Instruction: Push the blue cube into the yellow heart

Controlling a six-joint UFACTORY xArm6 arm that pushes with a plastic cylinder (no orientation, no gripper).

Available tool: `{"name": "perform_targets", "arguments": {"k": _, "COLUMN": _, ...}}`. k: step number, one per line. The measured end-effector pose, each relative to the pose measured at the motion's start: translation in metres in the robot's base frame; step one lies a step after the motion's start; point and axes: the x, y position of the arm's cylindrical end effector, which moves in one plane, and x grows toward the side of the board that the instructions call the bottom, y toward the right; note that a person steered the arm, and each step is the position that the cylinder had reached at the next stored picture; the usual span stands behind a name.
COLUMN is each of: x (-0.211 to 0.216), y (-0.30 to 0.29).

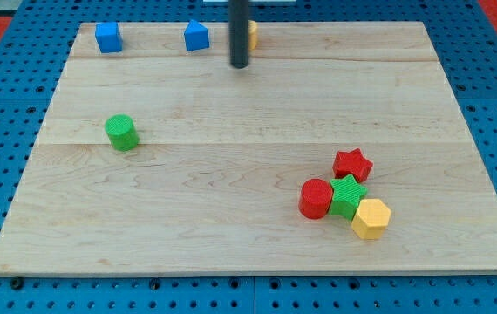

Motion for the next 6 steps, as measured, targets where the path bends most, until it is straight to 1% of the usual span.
{"name": "perform_targets", "arguments": {"k": 1, "x": 0.001, "y": -0.142}}
{"name": "perform_targets", "arguments": {"k": 2, "x": -0.008, "y": -0.245}}
{"name": "perform_targets", "arguments": {"k": 3, "x": -0.019, "y": -0.246}}
{"name": "perform_targets", "arguments": {"k": 4, "x": -0.047, "y": -0.235}}
{"name": "perform_targets", "arguments": {"k": 6, "x": -0.049, "y": -0.235}}
